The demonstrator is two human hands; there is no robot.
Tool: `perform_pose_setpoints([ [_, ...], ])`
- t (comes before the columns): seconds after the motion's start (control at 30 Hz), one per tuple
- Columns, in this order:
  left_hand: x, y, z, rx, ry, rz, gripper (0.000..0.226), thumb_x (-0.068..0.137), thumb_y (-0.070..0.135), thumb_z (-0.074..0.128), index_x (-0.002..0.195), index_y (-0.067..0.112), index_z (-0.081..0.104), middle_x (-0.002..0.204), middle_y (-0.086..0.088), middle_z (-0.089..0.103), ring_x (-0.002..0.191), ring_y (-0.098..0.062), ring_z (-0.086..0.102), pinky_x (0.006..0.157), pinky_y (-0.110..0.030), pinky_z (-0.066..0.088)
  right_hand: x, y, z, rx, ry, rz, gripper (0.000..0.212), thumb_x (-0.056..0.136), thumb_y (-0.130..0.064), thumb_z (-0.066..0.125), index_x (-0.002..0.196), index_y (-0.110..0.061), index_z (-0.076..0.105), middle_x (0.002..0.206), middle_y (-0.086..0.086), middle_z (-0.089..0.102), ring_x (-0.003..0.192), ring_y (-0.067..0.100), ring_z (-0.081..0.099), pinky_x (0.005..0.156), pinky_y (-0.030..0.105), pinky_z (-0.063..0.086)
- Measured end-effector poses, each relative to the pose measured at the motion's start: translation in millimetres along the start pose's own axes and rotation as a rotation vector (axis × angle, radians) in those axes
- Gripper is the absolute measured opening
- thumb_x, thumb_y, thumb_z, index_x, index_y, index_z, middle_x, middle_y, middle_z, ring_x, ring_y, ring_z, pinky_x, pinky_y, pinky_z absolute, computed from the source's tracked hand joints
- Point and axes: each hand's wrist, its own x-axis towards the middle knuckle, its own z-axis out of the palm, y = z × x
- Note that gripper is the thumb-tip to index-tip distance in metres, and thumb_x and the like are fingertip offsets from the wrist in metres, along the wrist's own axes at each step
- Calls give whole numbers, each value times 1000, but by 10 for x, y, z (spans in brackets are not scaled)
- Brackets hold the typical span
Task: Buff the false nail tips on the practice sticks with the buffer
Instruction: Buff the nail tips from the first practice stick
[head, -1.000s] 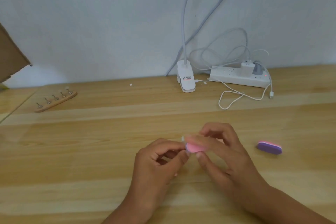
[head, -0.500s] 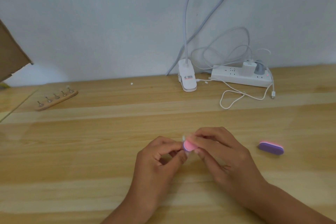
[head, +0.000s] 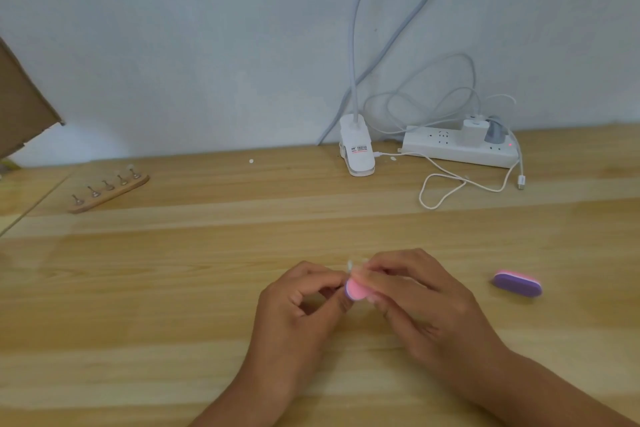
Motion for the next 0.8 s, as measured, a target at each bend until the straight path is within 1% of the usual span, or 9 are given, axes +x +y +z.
perform_pose_setpoints([
  [0.1,-6,-16,24,-1,-8,-3,3,75,29,80,78,30,79,86,4,70,73,-14,65,58,-40,52,23,37,13,-36,96,105,24,87,-3,70,111,-5,75,107,5,67,98,16,64,84,29,53],
  [0.2,9,1,16,-23,-10,-12,8,75,35,82,79,29,79,85,3,70,73,-14,65,59,-43,53,13,16,-11,12,85,52,22,91,-8,66,112,-4,74,111,5,66,104,14,63,89,24,51],
  [0.3,9,20,-3,-30,-29,3,11,74,36,82,82,28,80,85,2,70,75,-12,64,59,-36,52,-6,-1,9,30,-10,-32,24,92,-4,64,114,-3,74,114,8,67,108,16,63,92,24,49],
  [0.43,0,2,-4,-56,-26,-23,8,73,27,75,80,25,80,86,-1,69,73,-14,64,54,-32,52,12,24,-1,-24,59,64,22,91,-2,67,112,-4,75,114,5,66,107,16,64,91,28,52],
  [0.5,8,3,-14,-66,-35,-17,6,75,29,82,80,26,80,86,-2,69,72,-15,63,52,-30,51,7,0,4,1,44,20,22,93,-5,64,113,-4,74,116,7,66,109,17,64,92,28,52],
  [0.57,8,-6,-24,-58,-46,9,9,74,33,81,81,28,80,86,-2,69,71,-14,63,52,-28,50,-9,-21,17,21,-7,-54,22,94,-4,63,114,-3,74,117,9,67,109,19,64,91,30,53],
  [0.63,11,-21,-21,-56,-54,11,6,78,31,81,82,28,80,86,-2,69,71,-14,63,52,-29,51,-4,-3,13,-13,-6,-32,23,93,-1,65,114,-4,74,116,9,67,107,18,64,89,30,53],
  [0.7,13,-35,-13,-62,-38,-2,7,74,26,76,80,27,80,86,-3,69,71,-12,62,52,-28,51,15,17,-7,-49,37,35,23,93,-3,65,114,-4,74,115,7,67,106,17,64,89,30,53],
  [0.8,30,-11,-3,-87,-47,-6,7,76,34,81,79,28,80,86,-2,69,70,-10,62,52,-25,49,17,-6,-11,-3,13,-8,25,95,-4,60,116,-3,73,118,9,66,109,19,64,91,30,53],
])
